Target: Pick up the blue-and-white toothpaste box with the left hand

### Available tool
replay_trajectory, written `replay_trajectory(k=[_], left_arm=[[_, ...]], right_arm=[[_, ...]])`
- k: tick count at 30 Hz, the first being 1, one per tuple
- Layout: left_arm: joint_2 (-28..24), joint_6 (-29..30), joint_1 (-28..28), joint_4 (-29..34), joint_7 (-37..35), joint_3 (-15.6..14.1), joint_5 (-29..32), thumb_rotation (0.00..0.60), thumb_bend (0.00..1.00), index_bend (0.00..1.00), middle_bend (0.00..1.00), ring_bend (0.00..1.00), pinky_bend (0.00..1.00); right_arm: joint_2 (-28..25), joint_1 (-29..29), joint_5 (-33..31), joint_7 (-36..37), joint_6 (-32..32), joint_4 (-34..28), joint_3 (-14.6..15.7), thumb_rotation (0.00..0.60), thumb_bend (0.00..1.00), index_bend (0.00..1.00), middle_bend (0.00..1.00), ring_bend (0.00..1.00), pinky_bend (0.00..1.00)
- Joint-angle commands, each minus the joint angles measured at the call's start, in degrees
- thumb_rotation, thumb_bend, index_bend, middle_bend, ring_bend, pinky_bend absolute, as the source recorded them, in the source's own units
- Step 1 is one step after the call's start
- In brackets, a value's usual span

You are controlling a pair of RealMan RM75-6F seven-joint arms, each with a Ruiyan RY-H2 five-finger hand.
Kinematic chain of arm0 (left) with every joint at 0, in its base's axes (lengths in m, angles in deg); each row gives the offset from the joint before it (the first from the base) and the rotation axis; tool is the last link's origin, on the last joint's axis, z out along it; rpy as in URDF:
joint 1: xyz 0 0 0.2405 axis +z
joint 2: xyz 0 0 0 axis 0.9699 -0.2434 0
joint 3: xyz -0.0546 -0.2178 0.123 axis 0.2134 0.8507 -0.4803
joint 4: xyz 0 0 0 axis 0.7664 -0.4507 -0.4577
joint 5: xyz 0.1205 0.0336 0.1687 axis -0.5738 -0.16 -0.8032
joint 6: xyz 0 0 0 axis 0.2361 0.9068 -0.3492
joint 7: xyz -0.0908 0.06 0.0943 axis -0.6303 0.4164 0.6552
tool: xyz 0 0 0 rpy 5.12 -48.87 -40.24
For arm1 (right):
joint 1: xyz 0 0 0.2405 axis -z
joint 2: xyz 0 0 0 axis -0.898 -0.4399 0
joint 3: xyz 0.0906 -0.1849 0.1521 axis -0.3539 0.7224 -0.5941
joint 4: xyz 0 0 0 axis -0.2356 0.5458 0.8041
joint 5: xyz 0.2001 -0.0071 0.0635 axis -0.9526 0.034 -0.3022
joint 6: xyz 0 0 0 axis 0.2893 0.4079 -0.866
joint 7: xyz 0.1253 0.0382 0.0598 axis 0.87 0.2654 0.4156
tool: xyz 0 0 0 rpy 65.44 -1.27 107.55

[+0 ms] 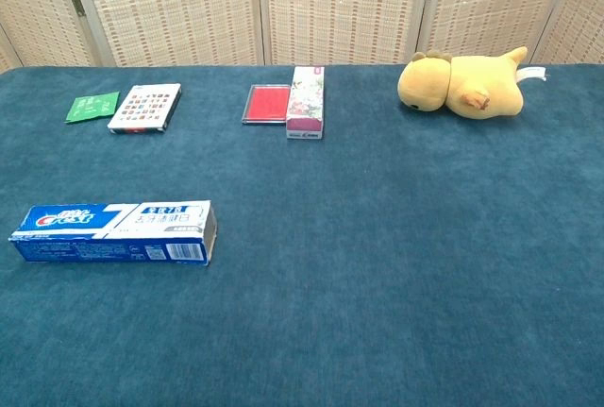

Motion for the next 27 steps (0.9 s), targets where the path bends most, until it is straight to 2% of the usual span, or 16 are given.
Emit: replay_trajectory(k=[1, 7, 10, 15, 21, 24, 27], left_arm=[[0.52, 0.34, -0.11, -0.69, -0.29, 0.0, -0.5, 0.6, 0.33, 0.16, 0.13, 0.14, 0.14], [0.55, -1.8, -1.37, -1.29, -3.67, -0.82, -1.84, 0.6, 0.33, 0.16, 0.14, 0.13, 0.16], [1.69, -3.01, -2.47, -3.08, -7.83, -0.73, -2.29, 0.6, 0.33, 0.17, 0.15, 0.14, 0.18], [3.44, -5.69, -3.62, -3.83, -12.95, 0.47, 0.88, 0.6, 0.33, 0.23, 0.2, 0.17, 0.23], [3.84, -10.26, -5.2, -1.14, -18.35, 1.77, 5.01, 0.6, 0.31, 0.22, 0.23, 0.2, 0.28], [6.75, -10.95, -6.07, -3.07, -20.53, 3.11, 6.51, 0.6, 0.31, 0.2, 0.23, 0.2, 0.28], [10.64, -11.56, -6.8, -6.29, -22.05, 2.94, 6.06, 0.6, 0.31, 0.19, 0.23, 0.19, 0.28]], right_arm=[[0.07, 0.2, -0.62, -0.77, -0.12, -0.33, -0.22, 0.6, 0.11, 0.0, 0.0, 0.0, 0.0], [-0.04, 0.37, -0.33, -0.55, -0.81, -0.51, -0.45, 0.6, 0.11, 0.0, 0.0, 0.0, 0.0], [-0.35, 0.54, -0.08, 0.33, -1.33, -0.37, -0.53, 0.6, 0.11, 0.0, 0.0, 0.0, 0.0], [-1.15, 0.48, -0.04, 2.16, -1.65, 0.06, -0.99, 0.6, 0.11, 0.0, 0.0, 0.0, 0.0], [-1.87, -0.24, -0.72, 5.26, -0.72, 0.9, -1.74, 0.6, 0.11, 0.0, 0.0, 0.0, 0.0], [-2.54, -0.45, -0.49, 7.17, -0.4, 1.1, -1.72, 0.6, 0.11, 0.0, 0.0, 0.0, 0.0], [-3.2, -0.44, 0.36, 9.21, -0.71, 1.45, -1.49, 0.6, 0.11, 0.0, 0.0, 0.0, 0.0]])
